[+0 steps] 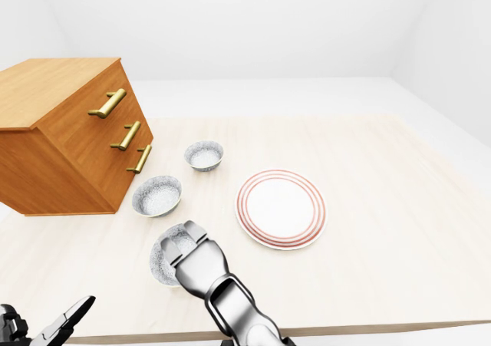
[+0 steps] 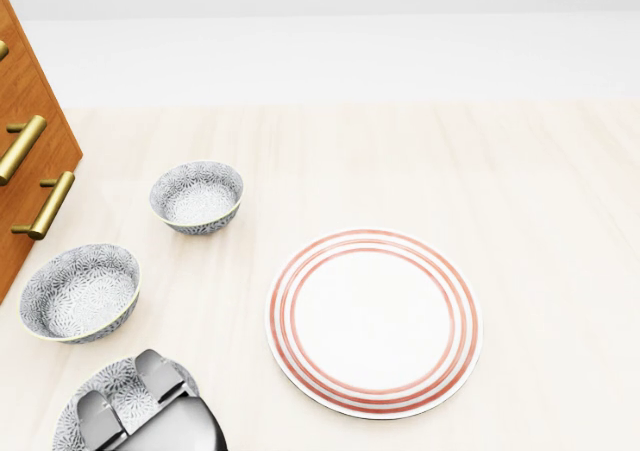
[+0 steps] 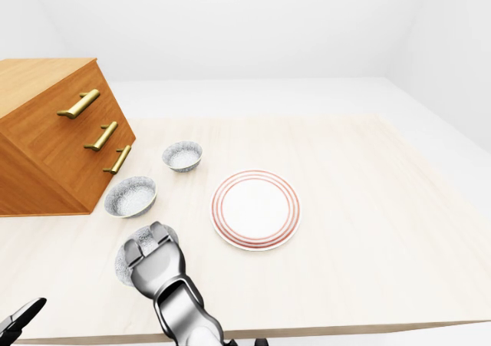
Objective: Put the bowl at the front on the plate.
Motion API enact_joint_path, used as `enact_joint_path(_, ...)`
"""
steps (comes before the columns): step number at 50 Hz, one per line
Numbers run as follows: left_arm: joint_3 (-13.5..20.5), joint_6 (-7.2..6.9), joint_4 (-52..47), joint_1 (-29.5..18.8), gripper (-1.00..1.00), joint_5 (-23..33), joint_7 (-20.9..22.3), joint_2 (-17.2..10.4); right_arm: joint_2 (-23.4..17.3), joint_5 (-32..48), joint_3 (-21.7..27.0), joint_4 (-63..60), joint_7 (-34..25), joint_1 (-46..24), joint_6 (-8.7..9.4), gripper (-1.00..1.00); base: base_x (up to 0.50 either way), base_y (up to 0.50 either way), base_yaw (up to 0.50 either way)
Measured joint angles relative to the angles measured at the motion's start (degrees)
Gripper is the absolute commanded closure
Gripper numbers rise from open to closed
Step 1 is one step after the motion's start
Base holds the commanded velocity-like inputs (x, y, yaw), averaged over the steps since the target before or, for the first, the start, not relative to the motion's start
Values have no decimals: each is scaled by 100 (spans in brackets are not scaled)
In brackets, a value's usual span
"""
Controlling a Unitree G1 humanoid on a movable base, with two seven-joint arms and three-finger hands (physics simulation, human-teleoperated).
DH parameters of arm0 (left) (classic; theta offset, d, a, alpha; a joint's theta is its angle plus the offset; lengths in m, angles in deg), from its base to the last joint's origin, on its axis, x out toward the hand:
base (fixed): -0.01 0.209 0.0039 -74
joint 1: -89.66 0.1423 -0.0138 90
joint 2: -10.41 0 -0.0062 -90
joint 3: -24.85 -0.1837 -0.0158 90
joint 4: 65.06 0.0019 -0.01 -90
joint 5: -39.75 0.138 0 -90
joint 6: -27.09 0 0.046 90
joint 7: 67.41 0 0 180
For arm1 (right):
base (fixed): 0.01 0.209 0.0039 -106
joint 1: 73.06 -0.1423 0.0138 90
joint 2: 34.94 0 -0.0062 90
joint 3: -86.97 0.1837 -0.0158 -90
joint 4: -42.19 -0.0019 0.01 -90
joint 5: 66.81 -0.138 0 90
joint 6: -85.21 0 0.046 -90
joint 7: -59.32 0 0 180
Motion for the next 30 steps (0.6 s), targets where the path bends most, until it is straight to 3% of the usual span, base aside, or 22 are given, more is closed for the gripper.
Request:
enact_joint_path(15,26,-30,-34,-2,-100,2,15,14,12,-231,-129,209,82,95,39,-100,0,0,0)
enact_joint_path(30,20,-38,-46,5,-100,-9,10,15,129,-479,-111,638,259,28,-86,-100,0,0,0)
